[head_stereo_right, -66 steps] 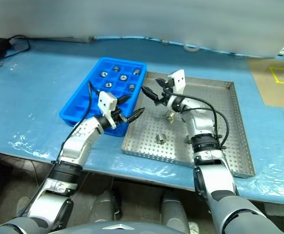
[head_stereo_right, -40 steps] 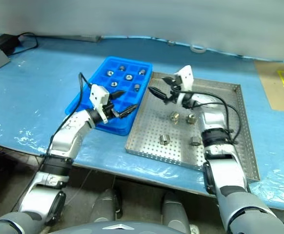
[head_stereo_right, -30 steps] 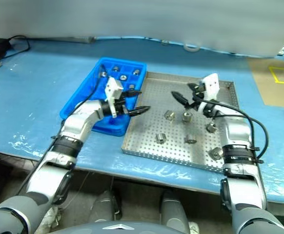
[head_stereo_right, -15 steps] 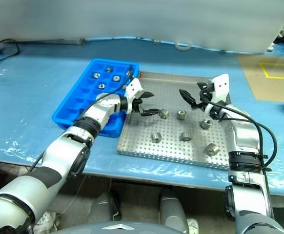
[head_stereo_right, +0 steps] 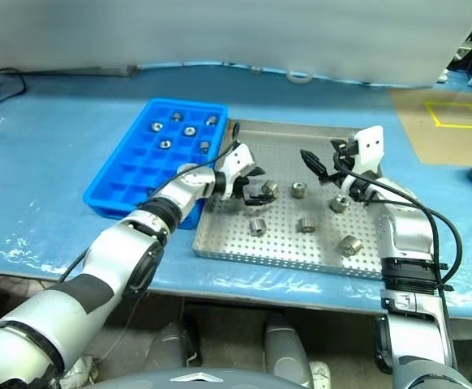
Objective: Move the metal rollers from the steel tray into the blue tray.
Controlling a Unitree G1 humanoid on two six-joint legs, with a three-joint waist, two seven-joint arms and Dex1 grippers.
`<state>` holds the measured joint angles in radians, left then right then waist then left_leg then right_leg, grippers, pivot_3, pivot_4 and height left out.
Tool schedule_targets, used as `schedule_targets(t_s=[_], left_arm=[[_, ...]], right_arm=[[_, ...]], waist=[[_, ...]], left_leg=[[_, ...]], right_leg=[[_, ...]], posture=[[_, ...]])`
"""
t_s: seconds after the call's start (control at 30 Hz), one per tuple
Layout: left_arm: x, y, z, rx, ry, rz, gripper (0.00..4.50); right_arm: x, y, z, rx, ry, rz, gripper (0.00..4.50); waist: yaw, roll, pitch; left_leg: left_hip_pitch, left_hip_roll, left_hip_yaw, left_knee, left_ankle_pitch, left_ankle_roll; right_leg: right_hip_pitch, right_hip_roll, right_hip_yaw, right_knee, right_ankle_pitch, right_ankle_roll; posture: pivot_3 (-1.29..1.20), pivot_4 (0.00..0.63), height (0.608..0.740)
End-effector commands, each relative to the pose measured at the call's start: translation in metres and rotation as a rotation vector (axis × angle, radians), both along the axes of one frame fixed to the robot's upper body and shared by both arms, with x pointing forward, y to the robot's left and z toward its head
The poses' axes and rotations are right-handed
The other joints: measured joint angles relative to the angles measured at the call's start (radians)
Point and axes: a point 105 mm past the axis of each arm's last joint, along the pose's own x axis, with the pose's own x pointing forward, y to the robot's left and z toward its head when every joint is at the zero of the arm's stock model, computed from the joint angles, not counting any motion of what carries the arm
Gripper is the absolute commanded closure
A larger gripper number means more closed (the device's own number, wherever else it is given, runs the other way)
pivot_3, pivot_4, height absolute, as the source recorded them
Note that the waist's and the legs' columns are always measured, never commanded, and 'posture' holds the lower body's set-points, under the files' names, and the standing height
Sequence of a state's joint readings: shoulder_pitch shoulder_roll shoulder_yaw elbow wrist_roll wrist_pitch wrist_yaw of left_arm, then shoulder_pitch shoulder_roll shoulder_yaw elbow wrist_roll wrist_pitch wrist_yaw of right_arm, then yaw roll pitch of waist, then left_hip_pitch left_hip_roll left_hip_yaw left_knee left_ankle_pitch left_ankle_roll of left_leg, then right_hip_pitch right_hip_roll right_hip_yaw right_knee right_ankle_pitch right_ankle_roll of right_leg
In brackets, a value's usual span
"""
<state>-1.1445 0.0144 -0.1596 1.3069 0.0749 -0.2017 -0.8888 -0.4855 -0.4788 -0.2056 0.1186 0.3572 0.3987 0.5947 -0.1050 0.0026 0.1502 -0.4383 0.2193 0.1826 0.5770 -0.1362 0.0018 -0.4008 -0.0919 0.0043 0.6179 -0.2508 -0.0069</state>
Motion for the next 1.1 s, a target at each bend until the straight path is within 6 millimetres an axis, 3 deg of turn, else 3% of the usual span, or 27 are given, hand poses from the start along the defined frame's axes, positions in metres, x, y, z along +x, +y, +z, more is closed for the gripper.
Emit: schedule_targets(t_s=[0.03,0.17,0.2,0.6,0.9,1.0,1.07,1.1], left_arm=[[0.006,-0.005,0.012,0.002,-0.058,0.030,0.01],[0.009,0.000,0.001,0.061,-0.058,0.067,0.01],[0.008,0.001,0.000,0.054,-0.046,0.066,0.19],[0.013,0.015,0.011,-0.084,0.021,0.103,3.78],[0.029,0.057,0.068,-0.380,-0.030,0.184,3.81],[0.039,0.087,0.100,-0.494,-0.098,0.299,3.81],[0.050,0.126,0.123,-0.552,-0.197,0.487,3.81],[0.051,0.137,0.128,-0.565,-0.223,0.540,3.81]], right_arm=[[-0.005,-0.007,0.015,0.003,-0.060,-0.022,0.00],[-0.009,-0.012,0.015,0.004,-0.064,-0.044,0.00],[-0.010,-0.013,0.015,0.004,-0.064,-0.050,0.00],[-0.002,-0.007,0.015,0.006,-0.068,-0.048,0.00],[0.011,0.008,0.016,0.018,-0.068,0.012,0.00],[0.017,0.019,0.016,0.022,-0.066,0.053,0.00],[0.024,0.029,0.015,0.024,-0.060,0.087,0.00],[0.025,0.031,0.014,0.024,-0.059,0.095,0.00]], waist=[[-0.009,0.000,0.000],[-0.030,0.000,0.000],[-0.035,0.000,0.000],[-0.093,0.000,0.000],[-0.099,-0.001,0.003],[-0.094,-0.002,0.008],[-0.094,-0.002,0.012],[-0.092,-0.002,0.013]], left_leg=[[0.000,0.000,0.000,0.000,0.000,0.000],[-0.001,-0.001,0.000,0.000,-0.001,0.001],[-0.001,-0.001,0.000,0.000,-0.001,0.002],[-0.002,-0.004,0.000,0.000,-0.003,0.005],[-0.002,-0.005,0.000,0.000,-0.003,0.006],[-0.003,-0.005,0.000,0.000,-0.003,0.006],[-0.003,-0.005,0.000,0.000,-0.003,0.006],[-0.003,-0.005,0.000,0.000,-0.003,0.006]], right_leg=[[0.000,0.000,0.000,0.000,0.000,0.000],[0.000,0.000,-0.001,-0.003,0.000,0.000],[0.000,-0.001,-0.001,-0.003,0.000,0.000],[0.004,-0.003,-0.002,-0.010,0.000,0.000],[0.003,-0.004,-0.003,-0.010,0.000,0.000],[0.003,-0.005,-0.003,-0.010,0.000,0.000],[0.003,-0.005,-0.004,-0.009,0.000,0.000],[0.003,-0.005,-0.004,-0.009,0.000,0.000]], posture=[[-0.70,0.150,0.740],[-0.71,0.150,0.740],[-0.72,0.150,0.740],[-0.68,0.150,0.740],[-0.58,0.150,0.740],[-0.53,0.150,0.740],[-0.48,0.150,0.740],[-0.46,0.150,0.740]])
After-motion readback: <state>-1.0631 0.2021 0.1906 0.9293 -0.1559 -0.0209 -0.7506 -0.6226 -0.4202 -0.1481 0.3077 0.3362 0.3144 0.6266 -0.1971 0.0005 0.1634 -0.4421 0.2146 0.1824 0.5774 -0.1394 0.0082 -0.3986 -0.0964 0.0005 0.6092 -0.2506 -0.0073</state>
